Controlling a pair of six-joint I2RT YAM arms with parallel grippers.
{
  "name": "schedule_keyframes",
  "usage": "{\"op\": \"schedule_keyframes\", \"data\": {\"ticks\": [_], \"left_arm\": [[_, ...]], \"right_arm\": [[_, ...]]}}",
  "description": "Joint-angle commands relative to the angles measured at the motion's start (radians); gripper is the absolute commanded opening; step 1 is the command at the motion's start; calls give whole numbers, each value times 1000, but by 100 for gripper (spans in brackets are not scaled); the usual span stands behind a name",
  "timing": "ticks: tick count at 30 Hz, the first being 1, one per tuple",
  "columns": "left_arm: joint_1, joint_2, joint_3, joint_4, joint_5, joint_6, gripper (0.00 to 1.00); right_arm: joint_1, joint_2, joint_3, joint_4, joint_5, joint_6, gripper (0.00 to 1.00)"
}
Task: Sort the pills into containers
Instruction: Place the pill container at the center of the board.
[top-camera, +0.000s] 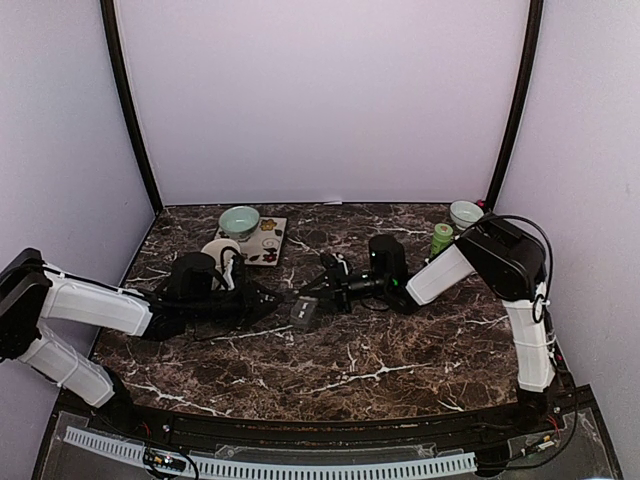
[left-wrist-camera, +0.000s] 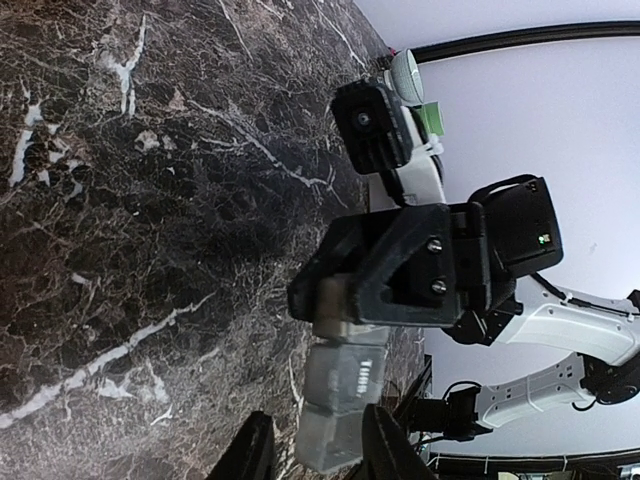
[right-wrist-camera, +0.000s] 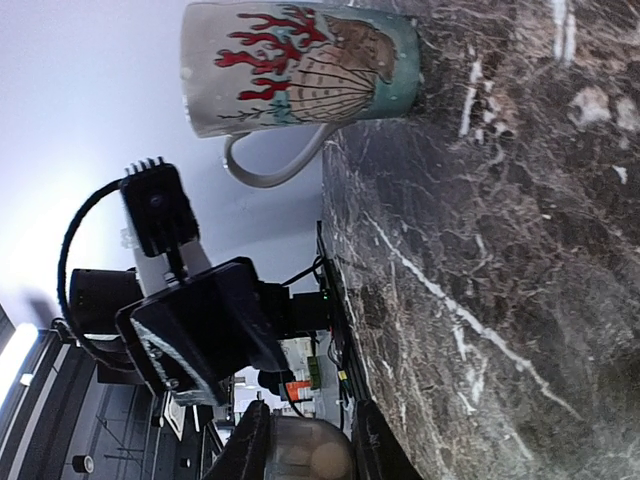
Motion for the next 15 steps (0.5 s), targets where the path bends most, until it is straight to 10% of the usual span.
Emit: {"op": "schedule_keyframes", "data": {"ticks": [1, 15], "left_arm": [[2, -54, -36, -43, -3, 41, 34], [-28, -76, -41, -143, -52, 78, 34]], "right_arm": [[14, 58, -7, 74, -12, -53, 23], [18, 124, 8, -78, 8, -259, 30]]}}
